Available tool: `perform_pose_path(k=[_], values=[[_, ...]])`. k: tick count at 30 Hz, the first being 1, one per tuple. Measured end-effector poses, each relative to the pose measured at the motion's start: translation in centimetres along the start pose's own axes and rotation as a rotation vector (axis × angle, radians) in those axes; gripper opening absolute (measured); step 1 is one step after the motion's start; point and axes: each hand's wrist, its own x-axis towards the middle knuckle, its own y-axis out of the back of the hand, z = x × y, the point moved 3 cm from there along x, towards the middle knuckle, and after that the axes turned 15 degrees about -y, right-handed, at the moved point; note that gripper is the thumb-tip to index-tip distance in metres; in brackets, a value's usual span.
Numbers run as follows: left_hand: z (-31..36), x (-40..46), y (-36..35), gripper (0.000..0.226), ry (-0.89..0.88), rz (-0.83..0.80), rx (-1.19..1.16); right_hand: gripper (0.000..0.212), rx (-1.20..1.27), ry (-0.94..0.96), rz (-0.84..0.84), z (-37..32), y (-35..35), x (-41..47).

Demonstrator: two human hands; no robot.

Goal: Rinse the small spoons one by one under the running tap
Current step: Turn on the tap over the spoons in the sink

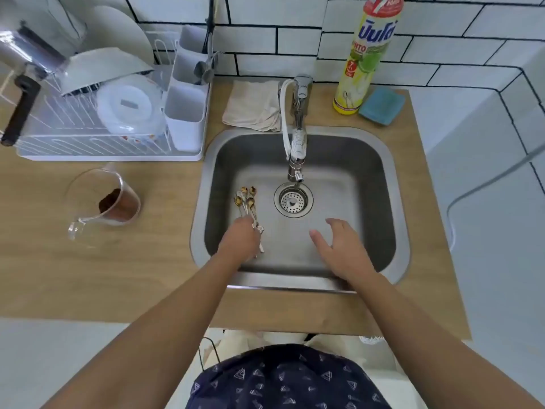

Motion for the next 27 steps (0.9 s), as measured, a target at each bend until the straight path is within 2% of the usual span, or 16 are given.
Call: perform_pose_path(k=[2,6,8,11,14,19,27], values=[[-0.7,1.4,-0.1,0.023,0.009,-0.008,0.011,0.054,0.125,-0.013,0.031,-0.4,0.1,1.0],[-2.3,3.7,-1.1,0.033,0.064,-0.043,0.101,0.019,0.317,-0.026,0.155,-1.9,1.9,3.3],[-2.9,4.4,-1.5,0.033,0.088,-0.044,0.122,0.016,0.407,-0.02,0.192,-3.2,3.8,4.7],[-3.8,5.1,-2.2,0.03,0.096,-0.021,0.132,0.024,0.559,0.006,0.202,-5.8,6.8,7.0],[-4.3,5.2,-2.6,0.026,0.096,-0.028,0.177,0.022,0.712,0.027,0.118,-9.6,9.1,9.2],[-4.8,5.5,-2.8,0.033,0.129,-0.052,0.211,0.021,0.85,0.012,-0.189,-16.0,11.1,12.6],[-5.1,5.0,-2.7,0.035,0.212,-0.054,0.158,0.016,0.866,-0.145,-0.248,-18.0,10.9,15.0]])
